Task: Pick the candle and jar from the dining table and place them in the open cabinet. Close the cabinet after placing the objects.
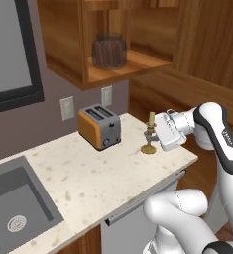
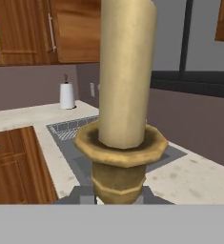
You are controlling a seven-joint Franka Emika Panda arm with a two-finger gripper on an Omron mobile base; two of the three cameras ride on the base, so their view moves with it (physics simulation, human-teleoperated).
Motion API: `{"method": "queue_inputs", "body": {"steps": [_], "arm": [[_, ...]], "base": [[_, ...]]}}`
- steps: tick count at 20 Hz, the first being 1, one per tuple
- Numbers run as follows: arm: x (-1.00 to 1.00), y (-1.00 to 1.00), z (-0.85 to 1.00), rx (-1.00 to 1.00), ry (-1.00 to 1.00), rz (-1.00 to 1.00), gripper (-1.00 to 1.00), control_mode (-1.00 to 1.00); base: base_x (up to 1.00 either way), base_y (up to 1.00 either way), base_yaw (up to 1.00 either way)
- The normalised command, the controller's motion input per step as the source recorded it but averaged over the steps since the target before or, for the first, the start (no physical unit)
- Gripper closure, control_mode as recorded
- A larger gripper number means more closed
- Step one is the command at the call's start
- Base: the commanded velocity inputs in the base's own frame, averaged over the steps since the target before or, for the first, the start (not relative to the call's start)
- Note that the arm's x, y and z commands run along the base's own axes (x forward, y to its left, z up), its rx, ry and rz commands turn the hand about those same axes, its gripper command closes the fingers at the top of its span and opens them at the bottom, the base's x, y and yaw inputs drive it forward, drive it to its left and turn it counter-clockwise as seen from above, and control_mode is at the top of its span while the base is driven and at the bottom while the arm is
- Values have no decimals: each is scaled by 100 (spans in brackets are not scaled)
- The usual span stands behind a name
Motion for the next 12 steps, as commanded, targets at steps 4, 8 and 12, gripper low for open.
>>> {"method": "queue_inputs", "body": {"steps": [4, 8, 12], "arm": [[0, 0, 0, 0, 0, 0, 100, 100], [0, 0, 0, 0, 0, 0, 100, 100], [0, 0, 0, 0, 0, 0, 100, 100]], "base": [[50, -2, 1], [45, 2, 0], [47, 12, 0]]}}
